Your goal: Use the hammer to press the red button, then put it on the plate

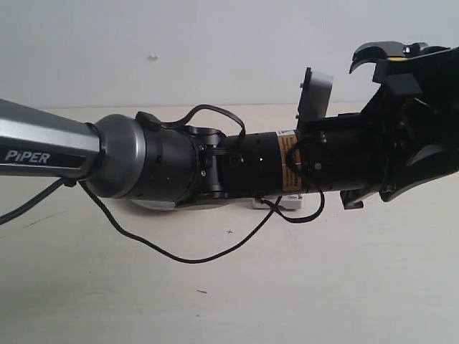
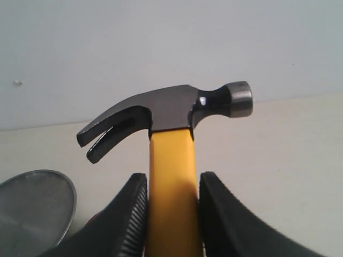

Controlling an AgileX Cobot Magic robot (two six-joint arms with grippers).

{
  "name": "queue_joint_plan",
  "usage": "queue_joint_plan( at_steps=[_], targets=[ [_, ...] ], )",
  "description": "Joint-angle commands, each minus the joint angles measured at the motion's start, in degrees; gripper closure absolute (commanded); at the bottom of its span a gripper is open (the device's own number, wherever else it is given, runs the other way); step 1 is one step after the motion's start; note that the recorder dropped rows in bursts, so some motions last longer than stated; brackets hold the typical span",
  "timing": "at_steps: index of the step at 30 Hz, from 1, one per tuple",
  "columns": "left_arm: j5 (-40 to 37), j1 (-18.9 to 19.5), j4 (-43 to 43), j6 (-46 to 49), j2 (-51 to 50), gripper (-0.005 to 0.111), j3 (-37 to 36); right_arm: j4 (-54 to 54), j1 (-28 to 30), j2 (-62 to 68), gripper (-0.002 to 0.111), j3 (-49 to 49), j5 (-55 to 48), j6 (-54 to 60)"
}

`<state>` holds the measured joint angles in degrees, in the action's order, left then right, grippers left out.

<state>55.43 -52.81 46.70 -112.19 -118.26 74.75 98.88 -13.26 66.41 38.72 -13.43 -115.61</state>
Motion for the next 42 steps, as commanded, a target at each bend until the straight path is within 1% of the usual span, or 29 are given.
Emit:
queue_joint_plan(
  at_steps=[1, 4, 9, 15, 21, 28, 30, 32, 33, 36, 42],
  targets=[
    [0.36, -0.37, -0.93, -0.58, 0.25, 0.062, 0.50, 1.06, -0.03, -0.30, 0.108, 0.39, 2.26, 2.06],
    [-0.69, -0.54, -1.39, -0.58, 0.25, 0.062, 0.50, 1.06, -0.03, -0.30, 0.108, 0.39, 0.96, 1.98],
    [-6.09, -1.28, -2.77, -0.58, 0.25, 0.062, 0.50, 1.06, -0.03, -0.30, 0.108, 0.39, -0.25, -1.21],
    [-6.37, -1.28, -4.58, 1.22, 0.25, 0.062, 0.69, 1.06, -0.03, -0.30, 0.108, 0.39, -0.04, -3.53],
    [-7.07, -1.28, -1.06, 0.46, -0.24, 0.062, 3.81, 1.06, -0.03, -0.30, 0.108, 0.39, 1.33, -4.24],
    [-11.30, -1.41, 1.13, 0.33, -0.38, 0.063, 4.04, 1.06, -0.03, -0.30, 0.108, 0.39, 0.99, -4.24],
    [-11.28, -1.41, 1.13, 0.33, -0.38, 0.070, 4.04, 1.06, -0.03, -0.30, 0.108, 0.39, 1.14, -3.16],
    [-10.93, -1.41, 1.13, 0.33, -0.38, 0.081, 4.04, 1.06, -0.03, -0.30, 0.108, 0.39, 1.35, -2.86],
    [-10.95, -1.41, 1.22, 0.57, -0.38, 0.090, 4.04, 1.06, -0.03, -0.30, 0.108, 0.39, 1.35, -2.86],
    [-10.81, -1.41, 1.64, 0.79, -0.38, 0.107, 4.04, 1.06, -0.03, -0.30, 0.108, 0.39, 1.35, -2.86],
    [-10.81, -1.41, 3.59, 2.56, -0.38, 0.107, 4.04, 1.06, -0.03, -0.30, 0.108, 0.39, 1.34, -2.86]
  ],
)
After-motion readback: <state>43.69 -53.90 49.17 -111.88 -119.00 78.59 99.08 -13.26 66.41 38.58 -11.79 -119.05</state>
